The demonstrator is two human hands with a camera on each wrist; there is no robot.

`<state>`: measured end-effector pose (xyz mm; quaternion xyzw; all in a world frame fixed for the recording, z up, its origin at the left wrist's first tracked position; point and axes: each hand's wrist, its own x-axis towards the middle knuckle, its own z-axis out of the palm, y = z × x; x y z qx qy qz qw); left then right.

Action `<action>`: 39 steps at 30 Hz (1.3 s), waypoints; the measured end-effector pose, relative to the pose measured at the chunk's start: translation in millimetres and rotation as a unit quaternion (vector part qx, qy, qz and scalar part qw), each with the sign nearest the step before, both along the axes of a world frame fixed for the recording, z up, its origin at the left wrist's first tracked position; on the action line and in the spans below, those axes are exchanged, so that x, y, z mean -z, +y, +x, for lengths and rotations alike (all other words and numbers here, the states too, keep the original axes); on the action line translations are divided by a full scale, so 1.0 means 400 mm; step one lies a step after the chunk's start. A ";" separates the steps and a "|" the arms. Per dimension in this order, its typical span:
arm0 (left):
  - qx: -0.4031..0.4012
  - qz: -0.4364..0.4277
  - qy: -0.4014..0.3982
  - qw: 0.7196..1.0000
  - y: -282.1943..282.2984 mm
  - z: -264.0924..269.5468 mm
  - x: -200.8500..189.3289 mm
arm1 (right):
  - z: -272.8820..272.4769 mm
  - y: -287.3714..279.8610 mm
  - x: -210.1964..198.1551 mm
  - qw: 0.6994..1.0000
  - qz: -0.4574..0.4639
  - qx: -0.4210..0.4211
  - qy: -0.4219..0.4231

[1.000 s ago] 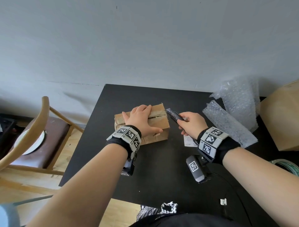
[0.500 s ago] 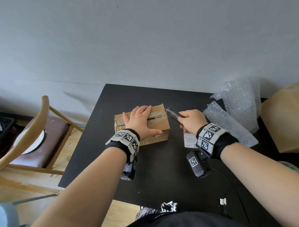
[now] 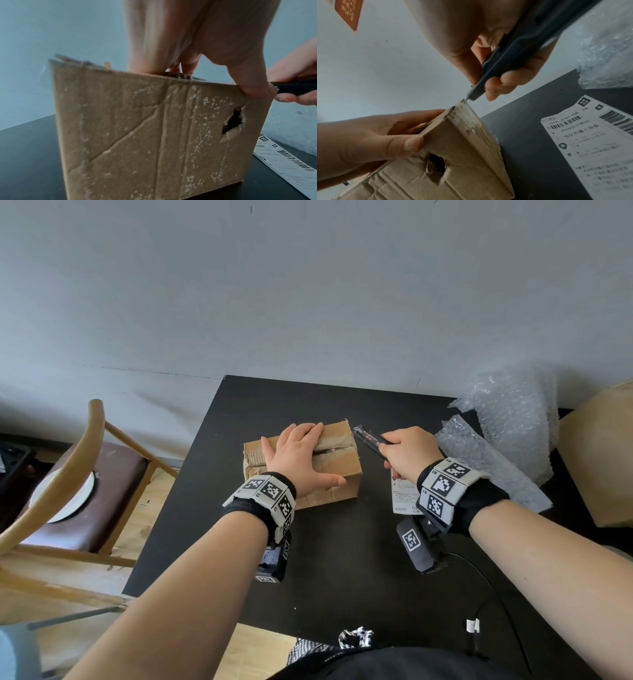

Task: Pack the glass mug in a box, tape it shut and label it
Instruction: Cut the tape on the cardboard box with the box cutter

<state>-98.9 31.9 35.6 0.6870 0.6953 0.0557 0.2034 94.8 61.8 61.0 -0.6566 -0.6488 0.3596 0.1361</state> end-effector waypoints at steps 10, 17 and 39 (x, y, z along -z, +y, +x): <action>-0.001 0.002 -0.003 1.000 -0.001 0.001 0.001 | -0.009 0.008 0.002 1.000 0.001 0.009 0.012; -0.003 0.002 -0.003 1.000 -0.001 0.002 0.004 | -0.006 0.014 0.013 1.000 0.015 0.009 -0.002; -0.004 -0.002 0.002 1.000 0.002 0.002 0.003 | 0.023 0.028 0.022 0.998 -0.028 -0.032 0.038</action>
